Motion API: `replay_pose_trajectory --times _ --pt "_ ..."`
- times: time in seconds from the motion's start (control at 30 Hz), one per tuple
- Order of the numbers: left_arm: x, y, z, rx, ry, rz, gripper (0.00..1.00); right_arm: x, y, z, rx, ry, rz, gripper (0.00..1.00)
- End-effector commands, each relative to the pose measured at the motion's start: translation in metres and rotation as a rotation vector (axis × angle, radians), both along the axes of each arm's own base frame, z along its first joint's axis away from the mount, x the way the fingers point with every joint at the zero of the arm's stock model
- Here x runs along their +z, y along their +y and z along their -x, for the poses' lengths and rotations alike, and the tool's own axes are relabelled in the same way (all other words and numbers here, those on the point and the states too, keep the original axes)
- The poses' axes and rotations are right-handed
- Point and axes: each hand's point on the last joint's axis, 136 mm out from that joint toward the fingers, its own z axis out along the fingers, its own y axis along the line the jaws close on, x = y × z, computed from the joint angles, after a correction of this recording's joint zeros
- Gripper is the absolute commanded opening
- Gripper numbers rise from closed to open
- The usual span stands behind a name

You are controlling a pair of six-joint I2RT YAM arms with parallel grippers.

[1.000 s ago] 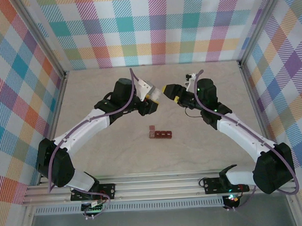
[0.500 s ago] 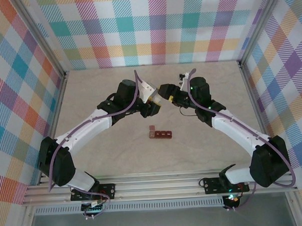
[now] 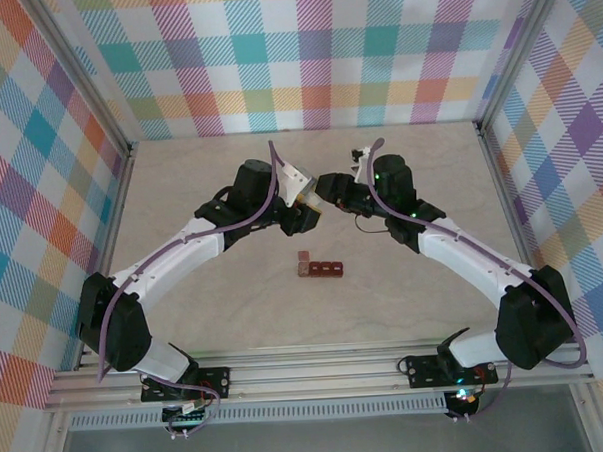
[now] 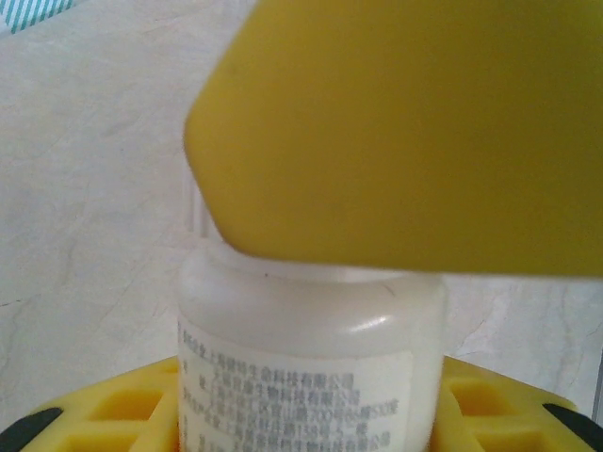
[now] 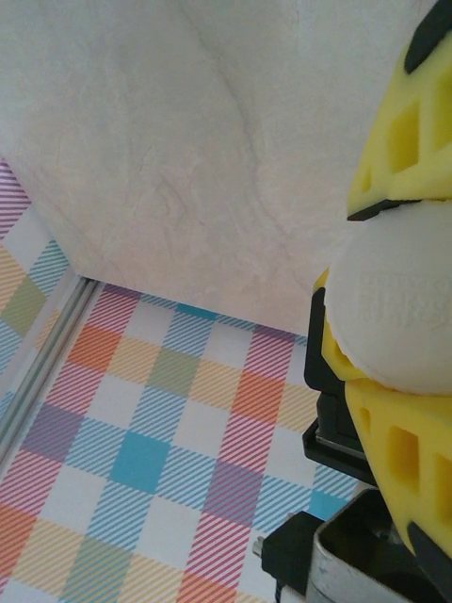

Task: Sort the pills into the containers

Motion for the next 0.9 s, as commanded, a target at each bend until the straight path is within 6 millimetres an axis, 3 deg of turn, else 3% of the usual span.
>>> replay_pose_trajectory --times 0.0,0.3,0.53,0.63,0.7,0.87 --pt "0.023 -0.010 0.009 -0.063 -0.011 0.078 0.00 0.016 -0.003 0.001 0.044 -0.122 -0.002 0.34" --pt "0.063 -0.009 0.039 -0.284 0.182 0.344 0.00 0.042 -0.020 0.018 0.238 -0.371 -0.120 0.33" --pt "0.069 -0.011 0.045 -0.334 0.221 0.376 0.00 0.043 -0.018 0.024 0.292 -0.368 -0.118 0.34" --pt "0.067 -0.010 0.042 -0.317 0.214 0.365 0.00 0.040 -0.021 0.022 0.271 -0.345 -0.108 0.44" --pt "0.064 -0.008 0.037 -0.286 0.198 0.337 0.00 0.039 -0.023 0.022 0.253 -0.328 -0.104 0.61" --pt "0.048 -0.001 0.022 -0.201 0.151 0.241 0.00 0.046 -0.029 0.024 0.211 -0.299 -0.107 0.78"
